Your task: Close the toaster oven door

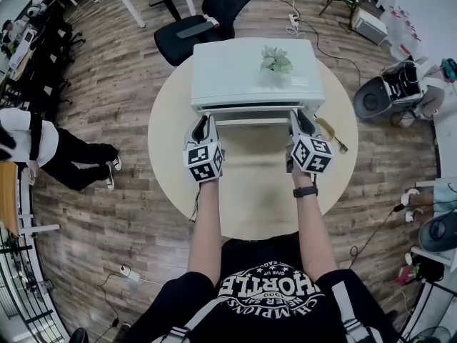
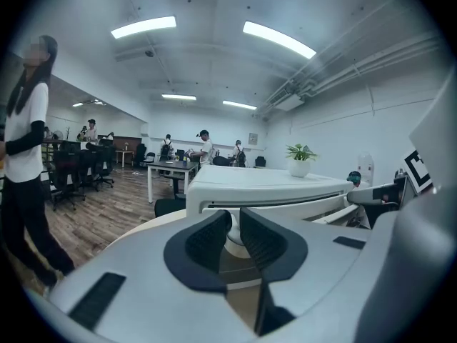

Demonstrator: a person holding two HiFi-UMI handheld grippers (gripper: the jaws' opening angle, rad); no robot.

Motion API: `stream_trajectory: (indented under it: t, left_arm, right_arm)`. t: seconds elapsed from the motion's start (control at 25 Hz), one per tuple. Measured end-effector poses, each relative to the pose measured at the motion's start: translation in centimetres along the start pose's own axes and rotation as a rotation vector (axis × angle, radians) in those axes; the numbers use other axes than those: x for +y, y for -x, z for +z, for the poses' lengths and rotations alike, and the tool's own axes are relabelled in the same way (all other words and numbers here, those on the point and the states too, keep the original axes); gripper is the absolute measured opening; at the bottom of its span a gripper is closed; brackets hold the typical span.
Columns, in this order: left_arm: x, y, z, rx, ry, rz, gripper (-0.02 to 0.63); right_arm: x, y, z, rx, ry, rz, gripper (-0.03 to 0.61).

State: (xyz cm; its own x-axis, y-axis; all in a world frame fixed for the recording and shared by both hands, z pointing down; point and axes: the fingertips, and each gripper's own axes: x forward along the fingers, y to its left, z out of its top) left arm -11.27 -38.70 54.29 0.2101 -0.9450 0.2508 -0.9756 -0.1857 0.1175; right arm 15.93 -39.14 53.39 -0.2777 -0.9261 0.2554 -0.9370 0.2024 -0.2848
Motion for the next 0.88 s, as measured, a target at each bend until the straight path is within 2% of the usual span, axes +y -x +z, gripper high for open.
stream_trajectory:
  t: [0.72,0.88]
  left_arm:
    - [0.4,-1.6,0.8,-0.018,-0.022,0.002,0.078]
    - [0.3,-1.7,0.9,-0.036,-0.015,-0.035,0.078]
  right_arm:
    - [-0.1,-1.8,0.9,0.0,0.008,0.002,0.097]
    - [-0.2,-1.8,1.0,0.008,0.016,0.013,0.097]
